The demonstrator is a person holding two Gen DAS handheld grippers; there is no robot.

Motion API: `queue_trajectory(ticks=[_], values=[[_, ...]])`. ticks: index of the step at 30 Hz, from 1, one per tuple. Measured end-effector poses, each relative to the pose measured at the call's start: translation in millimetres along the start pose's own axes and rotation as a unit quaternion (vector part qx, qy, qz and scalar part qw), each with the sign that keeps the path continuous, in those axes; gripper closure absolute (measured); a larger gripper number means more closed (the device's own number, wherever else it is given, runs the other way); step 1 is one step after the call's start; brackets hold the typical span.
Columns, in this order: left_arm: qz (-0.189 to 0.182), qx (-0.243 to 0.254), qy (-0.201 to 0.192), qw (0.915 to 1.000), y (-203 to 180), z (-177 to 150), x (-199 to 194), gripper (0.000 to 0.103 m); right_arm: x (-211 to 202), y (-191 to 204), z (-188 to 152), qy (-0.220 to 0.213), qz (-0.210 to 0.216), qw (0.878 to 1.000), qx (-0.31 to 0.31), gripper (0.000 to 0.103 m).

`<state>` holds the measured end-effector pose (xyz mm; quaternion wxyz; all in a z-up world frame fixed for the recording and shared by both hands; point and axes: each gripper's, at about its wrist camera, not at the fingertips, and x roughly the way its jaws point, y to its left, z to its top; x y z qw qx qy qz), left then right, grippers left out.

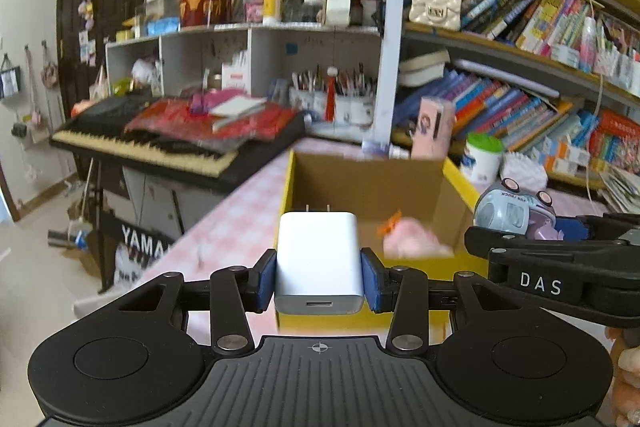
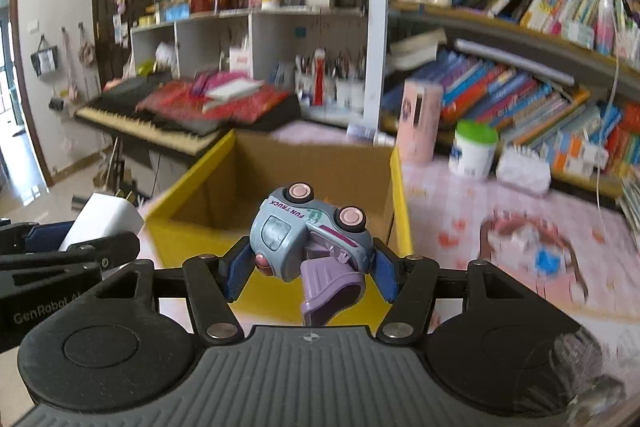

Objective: Organize objects
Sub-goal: 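Carry the toy car and white charger with both tools over the yellow box, then release the car with the right tool while the left tool drops the charger into the box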

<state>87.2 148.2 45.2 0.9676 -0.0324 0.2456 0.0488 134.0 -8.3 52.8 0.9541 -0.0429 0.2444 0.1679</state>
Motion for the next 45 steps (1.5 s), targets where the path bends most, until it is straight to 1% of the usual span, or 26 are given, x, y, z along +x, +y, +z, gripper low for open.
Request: queue_trajectory(ticks=[4, 9, 15, 21, 30, 32, 36, 40, 45], values=[[0.012, 0.001, -0.012, 0.9999, -9.1, 21.9, 27.0, 0.062, 33.7, -14.5, 27.2, -0.008, 0.006, 1.000, -0.001, 0.045], [0.023, 0.006, 0.003, 0.9997, -22.3, 35.1, 64.0, 0.062, 76.5, -29.7, 52.4, 0.000, 0.018, 1.000, -0.007, 0.045], [0.032, 0.020, 0.034, 0.9987, -36.3, 32.6, 98.6, 0.062, 121.7, -38.1, 58.5, 0.042, 0.043, 0.998, -0.014, 0.045], [0.043, 0.031, 0.072, 0.9960, -45.5, 28.9, 128.9, 0.062, 154.4, -41.0, 55.8, 0.077, 0.067, 0.995, -0.021, 0.045], [0.054, 0.024, 0.130, 0.9897, -49.6, 11.1, 151.8, 0.062, 186.6, -41.5, 42.7, 0.134, 0.098, 0.986, -0.030, 0.045], [0.056, 0.024, 0.137, 0.9887, -50.5, 10.0, 155.1, 0.062, 189.0, -41.2, 43.9, 0.138, 0.105, 0.984, -0.030, 0.045], [0.055, 0.018, 0.149, 0.9871, -52.0, 7.5, 160.2, 0.062, 192.9, -34.6, 42.5, 0.148, 0.111, 0.981, -0.060, 0.044], [0.053, 0.009, 0.163, 0.9852, -51.3, 4.0, 164.9, 0.062, 197.6, -34.5, 41.7, 0.167, 0.123, 0.976, -0.063, 0.045], [0.053, 0.016, 0.169, 0.9841, -54.2, 3.3, 166.2, 0.062, 205.0, -32.4, 41.2, 0.199, 0.135, 0.968, -0.068, 0.044]])
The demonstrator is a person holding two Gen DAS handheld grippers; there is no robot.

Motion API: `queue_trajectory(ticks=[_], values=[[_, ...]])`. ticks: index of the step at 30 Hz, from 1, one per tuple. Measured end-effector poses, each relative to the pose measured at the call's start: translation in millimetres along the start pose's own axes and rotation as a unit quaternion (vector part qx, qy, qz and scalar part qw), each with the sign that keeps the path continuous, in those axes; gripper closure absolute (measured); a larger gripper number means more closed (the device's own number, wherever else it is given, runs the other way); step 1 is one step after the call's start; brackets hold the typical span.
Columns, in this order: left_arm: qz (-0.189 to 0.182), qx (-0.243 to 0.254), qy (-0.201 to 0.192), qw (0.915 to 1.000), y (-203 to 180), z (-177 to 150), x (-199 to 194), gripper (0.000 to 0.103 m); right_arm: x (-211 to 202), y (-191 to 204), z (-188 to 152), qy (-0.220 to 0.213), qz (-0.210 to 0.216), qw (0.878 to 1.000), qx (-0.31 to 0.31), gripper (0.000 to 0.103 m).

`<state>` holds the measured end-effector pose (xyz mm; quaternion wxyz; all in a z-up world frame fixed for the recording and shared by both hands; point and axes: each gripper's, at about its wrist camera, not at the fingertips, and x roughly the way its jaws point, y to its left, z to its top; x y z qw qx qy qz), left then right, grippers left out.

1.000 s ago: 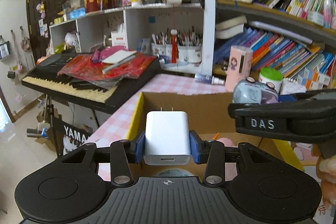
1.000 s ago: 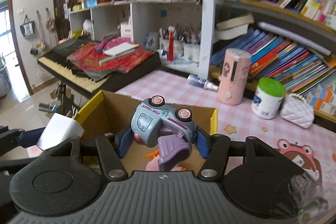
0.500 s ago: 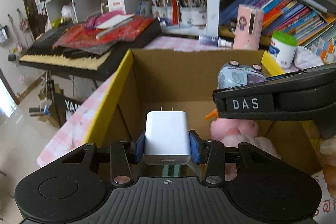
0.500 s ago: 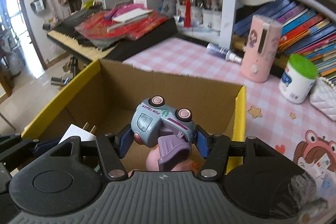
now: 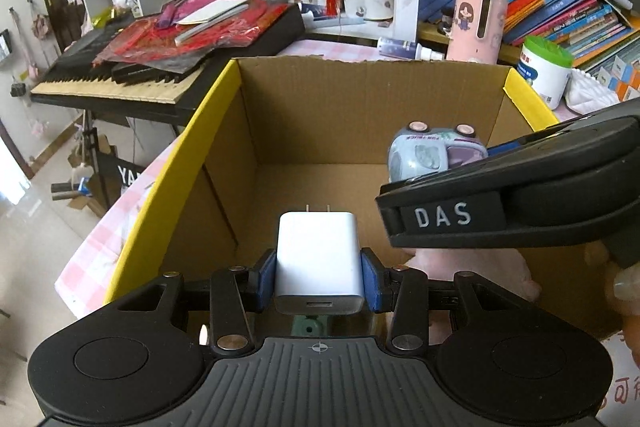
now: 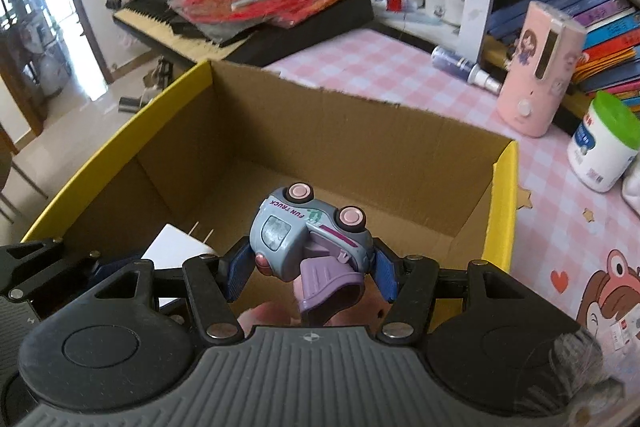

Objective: Organize objects
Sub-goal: 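Release the car with the right tool while the left tool drops the charger into the box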

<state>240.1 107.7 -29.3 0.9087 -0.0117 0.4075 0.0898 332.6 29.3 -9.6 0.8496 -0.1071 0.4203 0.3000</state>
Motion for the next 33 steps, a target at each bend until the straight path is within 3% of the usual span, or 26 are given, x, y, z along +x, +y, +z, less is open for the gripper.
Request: queue_trajectory(ticks=[10, 16, 19, 26, 33], values=[[-0.007, 0.010, -0.021, 0.9997, -1.8, -0.8, -13.4, 0.058, 1.9, 2.9, 0.5, 0.015, 0.001, 1.000, -0.005, 0.044], [-0.019, 0.012, -0.055, 0.9982, -1.1, -2.6, -37.7, 0.047, -21.4, 5.9, -6.2, -0.030, 0.004, 0.999, 0.013, 0.028], [-0.024, 0.010, -0.070, 0.9972, 1.1, -5.0, -51.0, 0.039, -40.1, 15.0, -14.5, -0.065, -0.002, 0.998, 0.019, 0.027], [-0.024, -0.008, -0.111, 0.9935, 17.2, -13.2, -83.9, 0.028, -95.6, 34.0, -35.8, -0.162, -0.057, 0.984, 0.036, 0.022], [-0.005, -0.041, -0.138, 0.9895, 35.4, -26.0, -107.7, 0.024, -131.4, 46.6, -67.2, -0.210, -0.122, 0.967, 0.080, 0.021]])
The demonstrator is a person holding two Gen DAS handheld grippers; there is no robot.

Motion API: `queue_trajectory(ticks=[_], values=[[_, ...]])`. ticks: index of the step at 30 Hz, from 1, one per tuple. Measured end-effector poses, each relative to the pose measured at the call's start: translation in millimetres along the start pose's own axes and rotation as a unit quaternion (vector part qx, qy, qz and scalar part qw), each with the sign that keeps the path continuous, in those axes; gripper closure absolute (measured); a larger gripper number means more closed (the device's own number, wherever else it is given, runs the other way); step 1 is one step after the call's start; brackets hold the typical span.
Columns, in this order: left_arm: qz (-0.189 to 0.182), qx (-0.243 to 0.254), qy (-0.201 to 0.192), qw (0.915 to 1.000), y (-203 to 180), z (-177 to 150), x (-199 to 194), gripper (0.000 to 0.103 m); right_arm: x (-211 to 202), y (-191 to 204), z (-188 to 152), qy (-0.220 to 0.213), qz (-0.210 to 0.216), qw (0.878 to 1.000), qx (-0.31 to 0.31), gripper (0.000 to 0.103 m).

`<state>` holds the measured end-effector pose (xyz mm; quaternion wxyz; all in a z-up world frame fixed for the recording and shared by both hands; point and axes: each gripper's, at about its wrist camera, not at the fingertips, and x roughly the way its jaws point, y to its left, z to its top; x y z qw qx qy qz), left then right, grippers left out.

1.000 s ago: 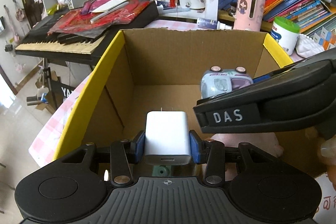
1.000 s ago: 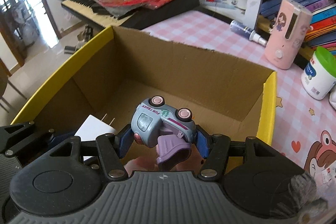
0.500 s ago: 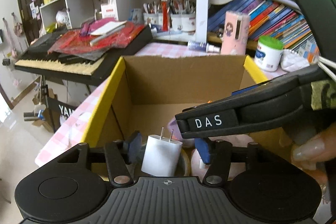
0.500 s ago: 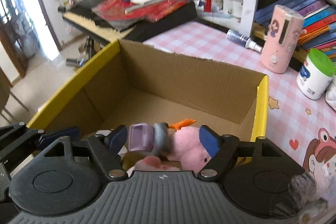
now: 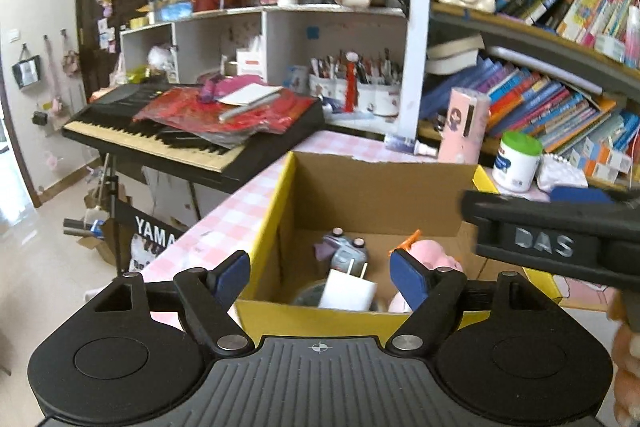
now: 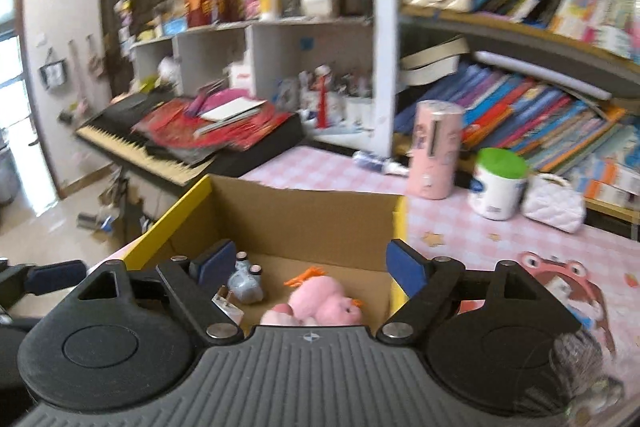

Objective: Organize objects
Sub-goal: 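Release the car with the right tool while the left tool drops the charger into the box, then withdraw both open tools from the box toward the items on the mat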

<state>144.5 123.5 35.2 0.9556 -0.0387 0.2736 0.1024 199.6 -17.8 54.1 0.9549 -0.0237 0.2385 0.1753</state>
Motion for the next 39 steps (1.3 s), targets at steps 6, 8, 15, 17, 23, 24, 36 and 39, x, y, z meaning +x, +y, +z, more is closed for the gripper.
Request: queue_trajectory(ticks=[6, 8, 15, 17, 23, 24, 36, 39], values=[[0.000, 0.013, 0.000, 0.9999, 4.8, -15.6, -22.2, 0.019, -33.7, 4.3, -25.3, -0.003, -0.057, 0.998, 0.021, 0.021], [-0.004, 0.014, 0.007, 0.9999, 5.5, -22.6, -28.7, 0.018, -47.5, 7.8, -36.2, -0.007, -0.082, 0.996, 0.021, 0.021], [-0.013, 0.024, 0.007, 0.9996, 9.5, -48.8, -61.4, 0.018, -93.1, 7.6, -78.6, 0.007, -0.160, 0.986, 0.042, 0.018], [-0.024, 0.027, 0.009, 0.9993, 8.5, -57.1, -70.2, 0.018, -105.2, 6.8, -92.5, 0.018, -0.174, 0.983, 0.051, 0.017], [-0.056, 0.055, 0.022, 0.9967, -1.6, -77.9, -86.8, 0.018, -140.9, 8.9, -129.7, 0.046, -0.206, 0.975, 0.066, 0.017], [-0.062, 0.057, 0.024, 0.9961, -3.9, -79.3, -88.6, 0.018, -146.2, 8.6, -133.5, 0.049, -0.212, 0.974, 0.068, 0.016], [-0.117, 0.105, 0.020, 0.9874, -38.3, -88.3, -108.0, 0.018, -185.9, -6.0, -148.4, 0.054, -0.270, 0.958, 0.088, 0.013], [-0.127, 0.115, 0.019, 0.9851, -47.0, -89.9, -111.1, 0.018, -191.8, -10.3, -149.3, 0.054, -0.275, 0.956, 0.087, 0.013]])
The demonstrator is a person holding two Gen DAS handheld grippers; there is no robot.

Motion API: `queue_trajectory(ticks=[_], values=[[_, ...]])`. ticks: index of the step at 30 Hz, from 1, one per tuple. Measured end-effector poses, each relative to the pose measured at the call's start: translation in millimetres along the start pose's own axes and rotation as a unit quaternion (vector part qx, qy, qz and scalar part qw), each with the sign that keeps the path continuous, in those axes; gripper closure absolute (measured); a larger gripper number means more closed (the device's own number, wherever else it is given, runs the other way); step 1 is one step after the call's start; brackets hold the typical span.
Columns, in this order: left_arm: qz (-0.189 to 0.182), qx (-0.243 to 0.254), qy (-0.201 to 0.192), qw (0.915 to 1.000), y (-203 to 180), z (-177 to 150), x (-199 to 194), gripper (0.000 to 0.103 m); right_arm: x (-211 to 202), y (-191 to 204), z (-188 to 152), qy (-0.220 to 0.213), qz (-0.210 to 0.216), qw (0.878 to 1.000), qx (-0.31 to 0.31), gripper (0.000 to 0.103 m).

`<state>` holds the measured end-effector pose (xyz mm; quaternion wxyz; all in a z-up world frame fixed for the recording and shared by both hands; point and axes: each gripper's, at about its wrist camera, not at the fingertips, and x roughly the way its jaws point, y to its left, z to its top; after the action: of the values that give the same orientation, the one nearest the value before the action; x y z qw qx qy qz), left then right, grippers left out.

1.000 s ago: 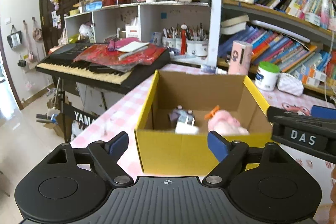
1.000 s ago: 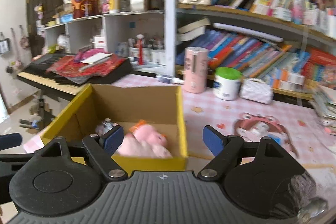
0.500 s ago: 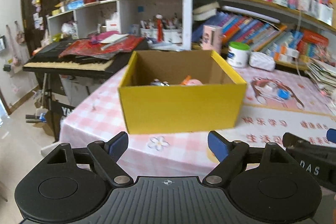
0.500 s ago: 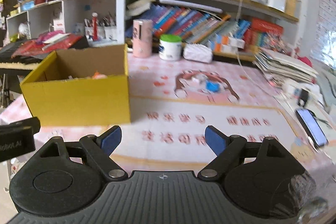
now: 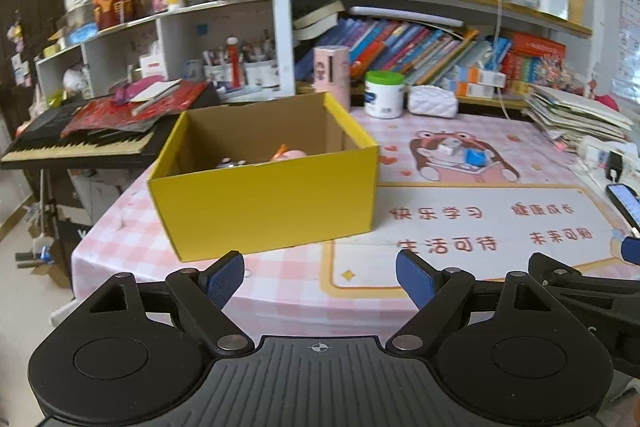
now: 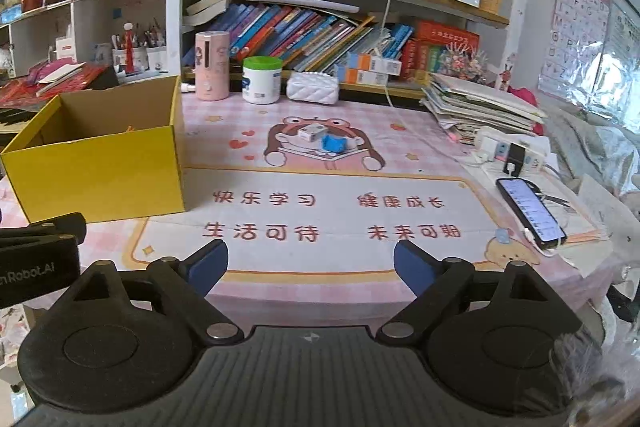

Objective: Organize objects
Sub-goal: 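Withdraw both open tools from the box toward the items on the mat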

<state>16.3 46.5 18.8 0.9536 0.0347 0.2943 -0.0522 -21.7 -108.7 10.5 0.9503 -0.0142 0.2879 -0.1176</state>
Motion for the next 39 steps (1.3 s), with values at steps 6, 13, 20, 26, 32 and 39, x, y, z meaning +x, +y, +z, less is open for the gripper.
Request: queue_trajectory(ticks=[6, 13, 20, 26, 32, 39], values=[[-0.012, 0.022, 0.001, 0.9997, -18.8, 1.9, 1.8, 0.018, -0.3, -13.5, 0.3, 0.000, -0.011, 1.000, 0.008, 0.012], [-0.022, 0.038, 0.001, 0.9990, -37.5, 6.9, 10.9, 0.018, 9.6, -29.5, 3.6, 0.006, -0.025, 0.999, 0.024, 0.012], [-0.031, 0.046, 0.007, 0.9984, -52.7, 14.6, 28.7, 0.018, 28.6, -42.2, 8.9, 0.017, -0.035, 0.999, 0.034, 0.012], [-0.034, 0.042, 0.012, 0.9984, -58.8, 24.3, 45.8, 0.018, 49.9, -47.9, 19.3, 0.022, -0.032, 0.999, 0.036, 0.012], [-0.034, 0.037, 0.028, 0.9983, -66.5, 27.9, 65.7, 0.018, 73.0, -52.0, 25.2, 0.037, -0.028, 0.998, 0.034, 0.012], [-0.031, 0.033, 0.042, 0.9981, -77.3, 34.5, 88.4, 0.018, 102.8, -59.3, 32.8, 0.053, -0.019, 0.998, 0.031, 0.012]])
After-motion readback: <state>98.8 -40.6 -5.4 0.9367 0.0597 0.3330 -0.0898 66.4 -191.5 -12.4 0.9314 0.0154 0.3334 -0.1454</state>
